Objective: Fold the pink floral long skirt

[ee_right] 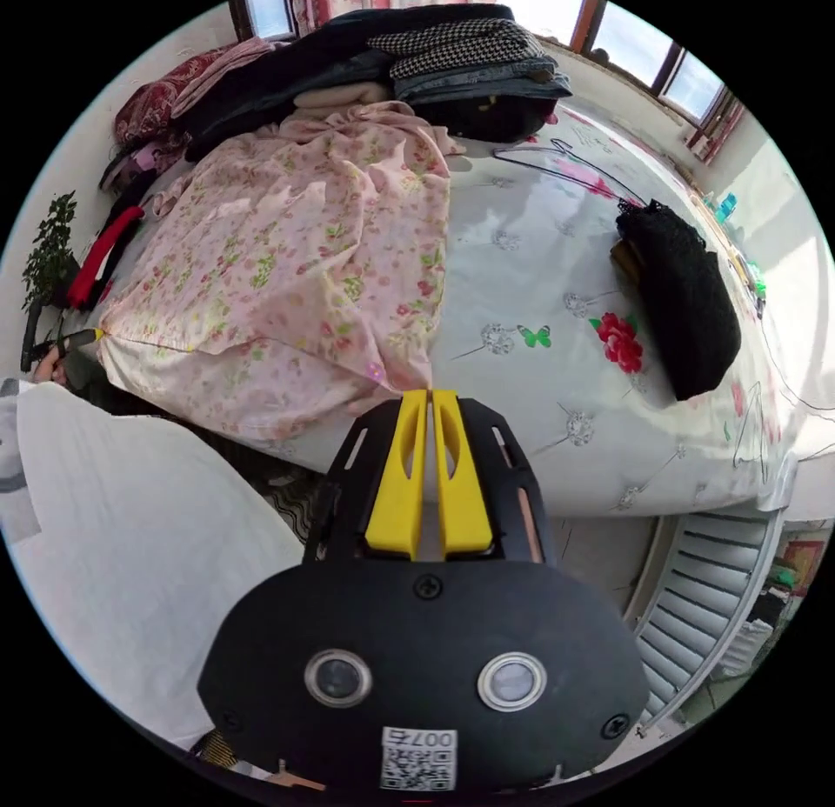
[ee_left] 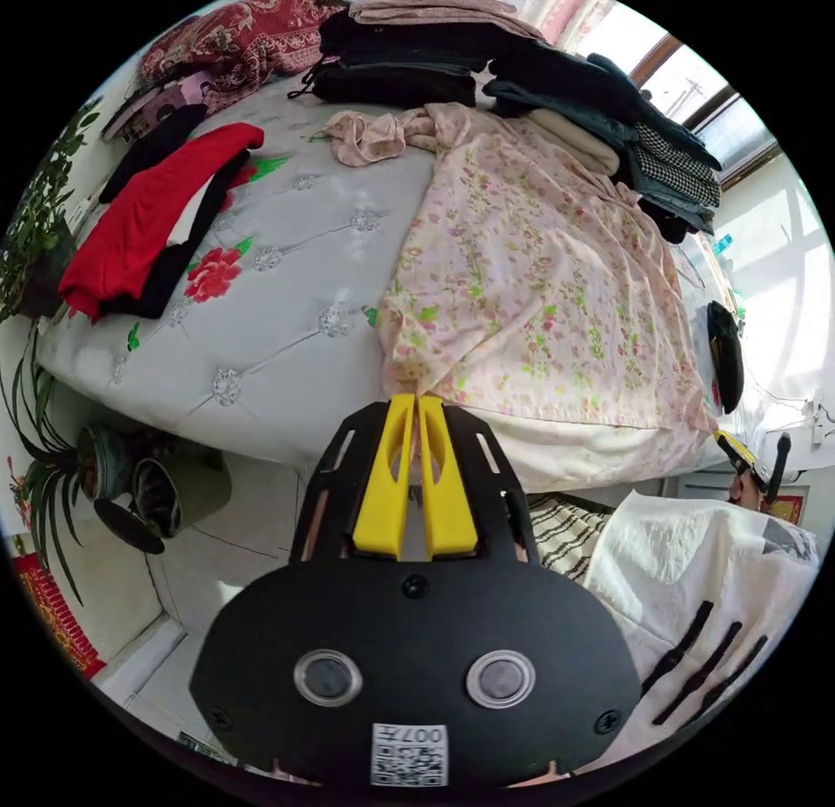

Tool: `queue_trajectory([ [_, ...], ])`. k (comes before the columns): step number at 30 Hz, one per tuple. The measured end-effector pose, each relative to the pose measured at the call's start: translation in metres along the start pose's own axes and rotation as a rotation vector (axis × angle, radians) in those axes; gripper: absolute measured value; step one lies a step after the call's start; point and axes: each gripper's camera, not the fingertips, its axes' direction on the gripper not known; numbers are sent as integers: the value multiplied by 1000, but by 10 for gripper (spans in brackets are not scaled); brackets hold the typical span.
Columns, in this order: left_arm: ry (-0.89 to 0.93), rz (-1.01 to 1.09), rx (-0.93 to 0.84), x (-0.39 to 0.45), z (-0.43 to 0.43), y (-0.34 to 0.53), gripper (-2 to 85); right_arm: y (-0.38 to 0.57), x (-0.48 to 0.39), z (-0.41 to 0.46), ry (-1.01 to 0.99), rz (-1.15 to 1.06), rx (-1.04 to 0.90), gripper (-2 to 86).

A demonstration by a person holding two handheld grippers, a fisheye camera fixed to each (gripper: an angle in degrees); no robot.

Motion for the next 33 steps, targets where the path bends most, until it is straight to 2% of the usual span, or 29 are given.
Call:
queue_trajectory([
  [4, 135, -52, 159, -25, -57, 26, -10, 19, 34, -55, -87, 85, 183, -1],
  [6, 254, -68, 214, -44, -80, 47, -10, 37, 61, -74, -234, 171, 261, -2],
  [9, 228, -182, 180, -67, -83, 68, -10, 55, 83, -60, -315, 285, 197, -2],
  [12, 338, -232, 183, -83, -84, 77, -10, 66, 91, -49, -377, 330, 145, -3],
  [17, 330, -196, 137, -85, -86, 66, -10, 55, 80, -45, -307, 259, 90, -3],
  [23, 365, -246, 99, -113, -98, 66, -10, 57, 100, -38, -339, 350, 52, -3],
  [28, 506, -227, 161, -125, -116, 8, -10, 17, 124, -45, -510, 454, 153, -3],
  [31, 622, -176, 287, -125, -156, -70, -10, -41, 135, -79, -624, 473, 305, -3],
  [33, 695, -118, 430, -119, -214, -129, -10, -84, 138, -131, -687, 452, 469, -3],
])
